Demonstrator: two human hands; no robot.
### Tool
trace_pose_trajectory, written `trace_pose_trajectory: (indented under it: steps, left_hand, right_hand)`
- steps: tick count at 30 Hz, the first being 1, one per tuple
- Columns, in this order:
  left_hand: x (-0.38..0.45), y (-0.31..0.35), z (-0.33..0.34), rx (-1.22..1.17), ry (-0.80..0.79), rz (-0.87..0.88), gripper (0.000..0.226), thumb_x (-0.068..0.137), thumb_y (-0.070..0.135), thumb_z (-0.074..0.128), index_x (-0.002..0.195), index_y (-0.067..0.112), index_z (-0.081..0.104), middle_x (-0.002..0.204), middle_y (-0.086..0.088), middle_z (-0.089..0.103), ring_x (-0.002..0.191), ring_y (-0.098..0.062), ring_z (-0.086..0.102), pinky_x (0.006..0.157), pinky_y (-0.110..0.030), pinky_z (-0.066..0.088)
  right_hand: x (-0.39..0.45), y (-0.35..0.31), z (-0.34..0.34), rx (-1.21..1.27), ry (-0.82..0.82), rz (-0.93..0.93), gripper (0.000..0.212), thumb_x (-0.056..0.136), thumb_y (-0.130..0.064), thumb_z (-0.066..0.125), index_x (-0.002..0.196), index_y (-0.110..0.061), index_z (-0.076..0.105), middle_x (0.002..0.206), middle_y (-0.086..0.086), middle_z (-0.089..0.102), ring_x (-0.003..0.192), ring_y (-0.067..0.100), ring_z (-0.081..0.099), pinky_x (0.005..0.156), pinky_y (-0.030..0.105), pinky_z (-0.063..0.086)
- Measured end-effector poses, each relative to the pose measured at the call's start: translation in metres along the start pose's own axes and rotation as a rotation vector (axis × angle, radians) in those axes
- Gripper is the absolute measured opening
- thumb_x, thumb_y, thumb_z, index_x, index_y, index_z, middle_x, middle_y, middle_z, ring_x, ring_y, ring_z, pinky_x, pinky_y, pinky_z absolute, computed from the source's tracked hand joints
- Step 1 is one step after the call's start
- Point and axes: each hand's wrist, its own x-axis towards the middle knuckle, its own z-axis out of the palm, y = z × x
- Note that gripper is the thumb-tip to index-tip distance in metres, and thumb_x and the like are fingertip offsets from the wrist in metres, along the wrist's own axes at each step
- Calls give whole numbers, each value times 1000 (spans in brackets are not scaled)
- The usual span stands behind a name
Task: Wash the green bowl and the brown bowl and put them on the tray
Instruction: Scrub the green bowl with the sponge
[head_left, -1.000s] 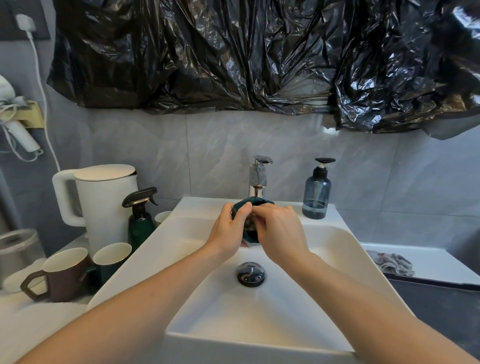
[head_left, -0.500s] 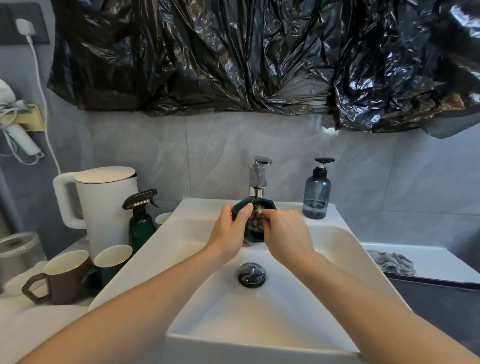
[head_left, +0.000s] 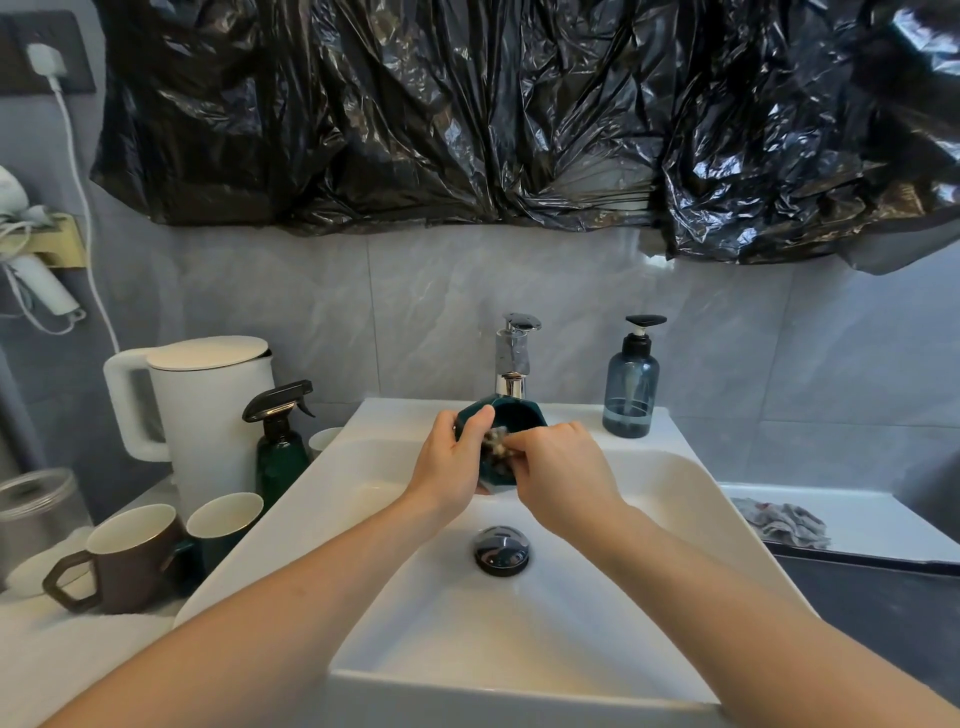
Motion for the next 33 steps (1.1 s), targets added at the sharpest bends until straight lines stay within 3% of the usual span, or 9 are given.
trace_pose_trajectory:
  steps: [4, 6, 11, 14, 18, 22, 25, 29, 33]
  left_hand:
    - [-3, -2, 4, -19, -64, -5, 56, 83, 63, 61, 107, 12, 56, 113, -11, 69, 104, -28, 72, 76, -60, 65]
    - [-1, -4, 6, -23, -86, -9, 47, 93, 58, 63, 105, 13, 55, 113, -11, 68, 104, -28, 72, 76, -61, 65]
    - [5, -7, 5, -56, -64, -31, 31, 106, 44, 58, 109, 13, 56, 112, -14, 69, 99, -31, 75, 73, -58, 66]
    - [7, -5, -2, -65, -30, -51, 41, 102, 53, 60, 114, 13, 60, 112, -12, 71, 99, -31, 76, 76, -59, 66]
    - [12, -7, -11, -41, 16, -46, 68, 74, 74, 63, 109, 17, 67, 106, -8, 75, 102, -30, 75, 89, -63, 62]
    - [9, -9, -8, 36, -51, -22, 72, 75, 76, 57, 109, 14, 64, 109, -10, 73, 103, -30, 74, 85, -60, 64]
    - [7, -7, -4, 47, -82, -8, 75, 73, 78, 55, 112, 16, 65, 111, -9, 73, 104, -29, 74, 86, -60, 63]
    - [2, -1, -3, 12, -89, -37, 78, 72, 75, 59, 115, 11, 65, 114, -13, 71, 104, -33, 73, 72, -58, 66]
    - [2, 5, -18, 88, -67, -30, 53, 97, 61, 60, 116, 12, 62, 117, -13, 67, 107, -32, 69, 70, -58, 66]
  right_hand:
    - [2, 5, 0, -33, -21, 110, 23, 98, -20, 53, 113, -22, 70, 103, 3, 74, 79, 26, 50, 70, 31, 29]
    - [3, 8, 1, -2, -11, 135, 23, 98, -21, 55, 115, -23, 70, 104, 3, 74, 85, 28, 58, 70, 31, 30]
    - [3, 10, 12, 151, 120, -5, 28, 99, -16, 53, 113, -35, 70, 109, -11, 75, 90, 21, 66, 78, 33, 38]
    - [3, 8, 16, 204, 63, -80, 31, 102, -20, 51, 118, -38, 71, 113, -14, 75, 93, 21, 67, 84, 36, 42]
    - [1, 2, 10, 258, 23, -114, 25, 103, -23, 53, 114, -32, 74, 106, -9, 76, 87, 24, 64, 82, 37, 41]
    - [-2, 3, 2, 198, -42, -82, 20, 96, -23, 50, 96, -30, 69, 88, -5, 74, 70, 21, 46, 80, 37, 38]
    - [-2, 8, -3, 177, -40, -38, 19, 95, -27, 51, 93, -28, 70, 86, -5, 74, 70, 20, 48, 80, 36, 39]
    - [-3, 12, -9, 282, -13, -46, 17, 95, -26, 55, 87, -30, 69, 76, -11, 65, 69, 18, 49, 75, 33, 32]
    - [-7, 22, -8, 582, 50, 20, 16, 94, -31, 54, 89, -29, 69, 80, -14, 70, 78, 14, 64, 71, 35, 54]
